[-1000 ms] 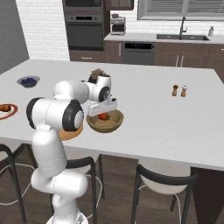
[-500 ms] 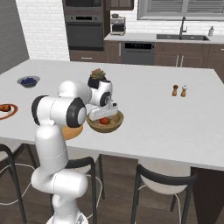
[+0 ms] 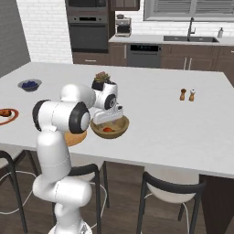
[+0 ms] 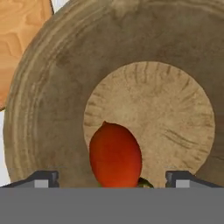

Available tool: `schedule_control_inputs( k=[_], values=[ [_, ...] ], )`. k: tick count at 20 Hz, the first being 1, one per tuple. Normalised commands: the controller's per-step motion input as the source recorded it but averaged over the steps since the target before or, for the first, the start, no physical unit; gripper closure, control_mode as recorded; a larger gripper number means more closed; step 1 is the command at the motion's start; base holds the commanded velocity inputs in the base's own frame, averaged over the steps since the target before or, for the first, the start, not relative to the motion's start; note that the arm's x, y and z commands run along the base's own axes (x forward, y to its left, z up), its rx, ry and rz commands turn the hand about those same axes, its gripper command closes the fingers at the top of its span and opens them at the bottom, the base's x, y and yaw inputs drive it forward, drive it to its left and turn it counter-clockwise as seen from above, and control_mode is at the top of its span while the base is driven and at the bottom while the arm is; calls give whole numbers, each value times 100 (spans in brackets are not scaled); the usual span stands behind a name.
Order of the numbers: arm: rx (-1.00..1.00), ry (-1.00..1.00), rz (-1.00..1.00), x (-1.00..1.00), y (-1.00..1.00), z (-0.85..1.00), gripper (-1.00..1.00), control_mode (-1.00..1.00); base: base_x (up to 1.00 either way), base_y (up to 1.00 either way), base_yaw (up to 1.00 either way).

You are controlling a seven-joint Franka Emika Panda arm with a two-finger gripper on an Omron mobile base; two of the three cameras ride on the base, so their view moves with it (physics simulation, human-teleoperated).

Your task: Pick the chicken drumstick and tomato from their plates and place them in the bowl. Then put the bowl in the fridge.

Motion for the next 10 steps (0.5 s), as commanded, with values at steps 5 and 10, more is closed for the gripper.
schedule_control_inputs(
  k=[5,10],
  values=[
    [1,-9,-11,-66,1,68,-100,-100,0,0,0],
    [16,0,-43,-80,0,49,-100,-100,0,0,0]
  ],
)
